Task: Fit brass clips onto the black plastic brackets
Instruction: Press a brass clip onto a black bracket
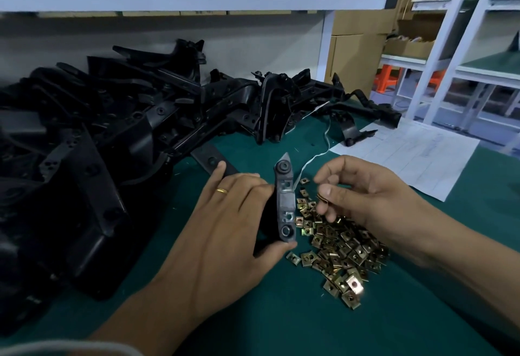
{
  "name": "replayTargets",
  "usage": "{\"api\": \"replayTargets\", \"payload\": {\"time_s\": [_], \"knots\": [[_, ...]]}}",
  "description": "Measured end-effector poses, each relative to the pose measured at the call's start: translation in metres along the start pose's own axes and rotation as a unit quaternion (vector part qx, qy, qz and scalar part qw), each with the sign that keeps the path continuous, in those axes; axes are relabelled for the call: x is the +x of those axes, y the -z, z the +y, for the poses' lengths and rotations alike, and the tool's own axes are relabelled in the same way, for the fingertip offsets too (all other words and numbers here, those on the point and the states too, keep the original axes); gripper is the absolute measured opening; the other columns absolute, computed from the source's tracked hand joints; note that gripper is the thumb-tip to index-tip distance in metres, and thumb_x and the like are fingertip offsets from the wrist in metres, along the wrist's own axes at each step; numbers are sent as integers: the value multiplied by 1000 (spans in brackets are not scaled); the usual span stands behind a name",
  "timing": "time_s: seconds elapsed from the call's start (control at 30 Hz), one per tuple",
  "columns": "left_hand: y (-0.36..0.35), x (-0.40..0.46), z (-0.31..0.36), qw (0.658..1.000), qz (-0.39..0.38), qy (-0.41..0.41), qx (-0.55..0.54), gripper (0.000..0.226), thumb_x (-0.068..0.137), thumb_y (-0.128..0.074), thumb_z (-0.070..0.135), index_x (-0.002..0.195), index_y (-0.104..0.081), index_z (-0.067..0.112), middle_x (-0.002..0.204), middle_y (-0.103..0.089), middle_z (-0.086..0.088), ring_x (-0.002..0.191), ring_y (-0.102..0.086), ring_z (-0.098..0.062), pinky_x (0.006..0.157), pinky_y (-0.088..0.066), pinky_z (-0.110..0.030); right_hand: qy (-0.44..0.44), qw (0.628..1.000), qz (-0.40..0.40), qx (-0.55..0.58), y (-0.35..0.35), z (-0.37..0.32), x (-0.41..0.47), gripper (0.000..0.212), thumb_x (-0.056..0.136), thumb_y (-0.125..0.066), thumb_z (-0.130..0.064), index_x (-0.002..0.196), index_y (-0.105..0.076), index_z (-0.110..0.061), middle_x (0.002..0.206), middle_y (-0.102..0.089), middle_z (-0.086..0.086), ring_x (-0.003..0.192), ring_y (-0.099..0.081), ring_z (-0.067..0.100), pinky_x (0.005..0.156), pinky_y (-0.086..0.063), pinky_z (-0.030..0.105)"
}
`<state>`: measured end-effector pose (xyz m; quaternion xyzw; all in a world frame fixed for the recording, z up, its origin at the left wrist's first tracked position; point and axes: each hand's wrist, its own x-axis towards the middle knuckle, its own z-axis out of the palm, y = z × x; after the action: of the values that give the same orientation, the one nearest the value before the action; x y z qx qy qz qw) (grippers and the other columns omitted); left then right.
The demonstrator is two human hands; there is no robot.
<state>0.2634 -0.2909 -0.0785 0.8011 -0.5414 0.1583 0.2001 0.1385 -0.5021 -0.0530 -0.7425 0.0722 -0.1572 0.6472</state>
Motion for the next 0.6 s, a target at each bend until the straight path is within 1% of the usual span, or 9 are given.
{"api": "replayTargets", "payload": {"time_s": [0.07,0.13,0.27,0.4,0.5,0.6], "knots": [[-1,0,-1,1000,-5,-2,-1,68,85,-54,73,131,-54,23,129,-56,12,135,-49,-11,127,-23,-48,-25,999,-13,42,-1,-1,0,20,88,-70,-8,106,-67,0,86,-63,11,75,-65,19,71,-56,25],[-2,0,-1,1000,-6,-3,-1,69,84,-53,73,131,-55,23,129,-56,12,134,-50,-11,126,-24,-48,-41,997,-21,64,-3,-1,-1,25,83,-73,-10,106,-69,-1,86,-65,11,76,-65,18,72,-57,25],[-3,0,-2,1000,2,-7,-4,67,84,-54,72,128,-56,22,127,-57,11,132,-52,-13,125,-26,-49,-43,996,-22,81,-5,-4,-2,23,76,-78,-9,99,-75,-5,88,-70,12,79,-67,17,77,-59,23],[-3,0,-1,1000,10,-10,-8,66,84,-54,71,128,-58,22,127,-57,11,132,-52,-12,126,-24,-47,-40,993,-32,102,-8,-7,-4,24,74,-77,-5,98,-74,0,91,-73,18,82,-72,21,78,-60,23],[-1,-1,0,999,17,-29,-6,65,86,-58,68,129,-58,20,126,-57,10,130,-53,-13,127,-22,-46,-32,989,-18,141,-13,-8,-5,27,76,-76,-2,102,-72,3,90,-73,22,80,-76,25,72,-62,25],[-1,0,1,998,27,-55,9,64,87,-64,63,130,-59,16,125,-59,6,129,-54,-16,127,-23,-46,-27,985,18,168,-18,-10,-5,28,71,-80,-7,98,-75,-1,81,-73,21,73,-77,26,65,-63,26]]}}
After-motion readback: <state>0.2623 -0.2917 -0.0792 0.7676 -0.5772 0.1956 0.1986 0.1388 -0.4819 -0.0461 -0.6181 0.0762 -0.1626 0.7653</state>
